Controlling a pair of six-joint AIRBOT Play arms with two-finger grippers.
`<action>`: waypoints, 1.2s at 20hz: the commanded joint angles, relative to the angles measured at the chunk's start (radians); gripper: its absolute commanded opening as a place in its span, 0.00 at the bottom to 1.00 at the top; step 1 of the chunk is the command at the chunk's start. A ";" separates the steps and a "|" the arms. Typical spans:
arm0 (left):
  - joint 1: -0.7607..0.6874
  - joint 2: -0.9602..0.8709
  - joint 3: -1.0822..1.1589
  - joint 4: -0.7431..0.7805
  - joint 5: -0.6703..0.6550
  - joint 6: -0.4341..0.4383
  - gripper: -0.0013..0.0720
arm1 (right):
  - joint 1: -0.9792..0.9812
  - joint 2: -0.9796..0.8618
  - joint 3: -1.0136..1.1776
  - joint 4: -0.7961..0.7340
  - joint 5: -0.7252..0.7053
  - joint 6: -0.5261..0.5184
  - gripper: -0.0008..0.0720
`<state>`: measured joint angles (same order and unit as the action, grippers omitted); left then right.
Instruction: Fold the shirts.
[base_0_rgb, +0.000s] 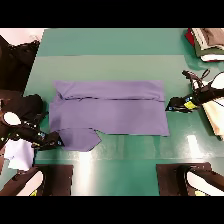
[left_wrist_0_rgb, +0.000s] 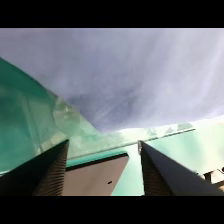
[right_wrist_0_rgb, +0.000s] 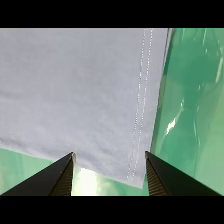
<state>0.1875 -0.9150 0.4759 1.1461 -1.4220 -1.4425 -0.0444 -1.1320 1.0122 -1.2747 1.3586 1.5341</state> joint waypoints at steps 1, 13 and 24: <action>0.001 0.000 -0.049 -0.043 0.038 -0.002 0.73 | 0.000 0.034 -0.028 0.000 -0.044 0.001 0.71; -0.152 0.000 -0.063 -0.085 0.196 0.018 0.22 | 0.000 0.045 -0.027 0.000 -0.029 0.002 0.71; -0.227 0.000 0.144 -0.092 0.137 0.037 0.05 | -0.085 0.044 -0.270 0.000 0.010 0.001 0.71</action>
<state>-0.0345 -0.9150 0.5652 1.0546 -1.2697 -1.4120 -0.0982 -1.0882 0.8295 -1.2751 1.3808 1.5352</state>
